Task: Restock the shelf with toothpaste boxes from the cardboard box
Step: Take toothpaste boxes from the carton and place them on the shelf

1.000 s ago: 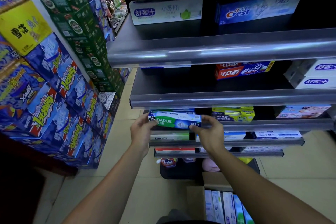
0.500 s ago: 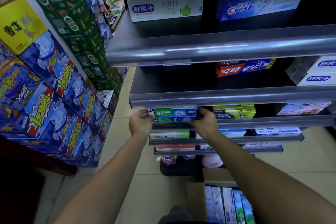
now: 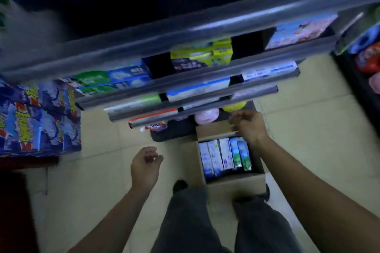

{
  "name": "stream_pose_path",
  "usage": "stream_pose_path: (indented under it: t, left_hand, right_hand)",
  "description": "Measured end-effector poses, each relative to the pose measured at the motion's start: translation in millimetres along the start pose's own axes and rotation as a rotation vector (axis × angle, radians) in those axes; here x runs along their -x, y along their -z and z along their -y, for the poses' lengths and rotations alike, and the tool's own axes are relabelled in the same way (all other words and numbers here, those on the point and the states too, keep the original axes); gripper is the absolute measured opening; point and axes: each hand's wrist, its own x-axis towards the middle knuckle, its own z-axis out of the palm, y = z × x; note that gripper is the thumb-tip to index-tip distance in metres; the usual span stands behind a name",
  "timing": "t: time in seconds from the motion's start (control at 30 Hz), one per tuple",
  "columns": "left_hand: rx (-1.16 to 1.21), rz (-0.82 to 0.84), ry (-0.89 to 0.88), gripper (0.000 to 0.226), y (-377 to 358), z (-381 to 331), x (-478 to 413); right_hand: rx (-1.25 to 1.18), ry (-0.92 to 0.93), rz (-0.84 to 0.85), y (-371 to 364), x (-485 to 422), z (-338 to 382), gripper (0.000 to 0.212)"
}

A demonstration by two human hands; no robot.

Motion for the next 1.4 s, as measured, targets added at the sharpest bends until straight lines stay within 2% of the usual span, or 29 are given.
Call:
stream_pose_path:
  t: [0.03,0.13,0.2,0.23,0.33,0.53,0.63,0.73,0.83,0.9,1.03,1.13,1.2,1.27,1.3,1.33,1.4]
  left_hand:
    - [-0.035,0.065,0.04,0.026,-21.7,14.1,4.4]
    - [-0.17,0.269,0.147,0.017,-92.4,58.0,15.3]
    - [-0.24,0.331,0.199,0.01,-143.1,88.0,19.6]
    - [-0.271,0.333,0.23,0.009,-170.0,103.1,19.9]
    - [-0.343,0.289,0.318,0.021,-241.0,142.7,10.4]
    - [-0.52,0.336,0.298,0.041,-369.3,225.4,-39.3]
    - [-0.559,0.337,0.322,0.08,-419.3,259.7,-73.6]
    - [-0.655,0.273,0.391,0.097,-454.9,289.5,-97.0]
    - [-0.848,0.229,0.362,0.097,-476.2,303.0,-100.9]
    - [-0.876,0.159,0.345,0.09,-482.2,305.8,-100.9]
    - [-0.696,0.141,0.375,0.074,-473.4,304.0,-95.7]
    - [-0.355,0.169,0.45,0.052,-457.4,287.0,-81.1]
    - [-0.074,0.23,0.571,0.045,-440.8,269.2,-64.1]
    - [0.058,0.288,0.649,0.03,-418.7,250.9,-44.3]
    - [0.086,0.315,0.677,0.022,-408.0,243.7,-34.7]
    - [0.126,0.35,0.699,0.019,-397.9,237.5,-27.0]
    - [0.199,0.43,0.731,0.03,-381.2,227.8,-17.2]
  right_hand:
    - [0.003,-0.053,-0.008,10.3,-8.1,-25.9,0.015]
    - [0.012,-0.212,-0.001,36.7,-28.2,-100.4,0.008]
    - [0.053,-0.289,0.005,50.7,-40.0,-149.8,0.009]
    - [0.068,-0.306,0.018,56.9,-48.0,-176.1,0.002]
    - [0.136,-0.347,0.069,67.3,-69.0,-237.5,0.014]
    - [0.145,-0.405,0.115,65.5,-114.6,-343.8,0.007]
    - [0.141,-0.398,0.155,63.8,-132.1,-382.5,0.003]
    - [0.246,-0.326,0.231,65.4,-140.1,-415.1,0.006]
    - [0.314,-0.317,0.271,66.7,-135.0,-438.2,0.006]
    - [0.322,-0.36,0.293,66.5,-129.2,-449.8,0.008]
    - [0.351,-0.436,0.329,67.0,-125.0,-458.7,0.018]
    - [0.261,-0.445,0.237,64.5,-131.6,-452.5,0.019]
    - [0.169,-0.423,0.223,55.1,-136.5,-443.3,0.043]
    - [0.076,-0.401,0.312,38.1,-137.6,-431.9,0.072]
    - [0.024,-0.379,0.362,29.6,-136.3,-428.8,0.079]
    - [-0.036,-0.347,0.403,22.2,-135.0,-427.4,0.08]
    - [-0.139,-0.299,0.437,12.5,-132.3,-428.9,0.073]
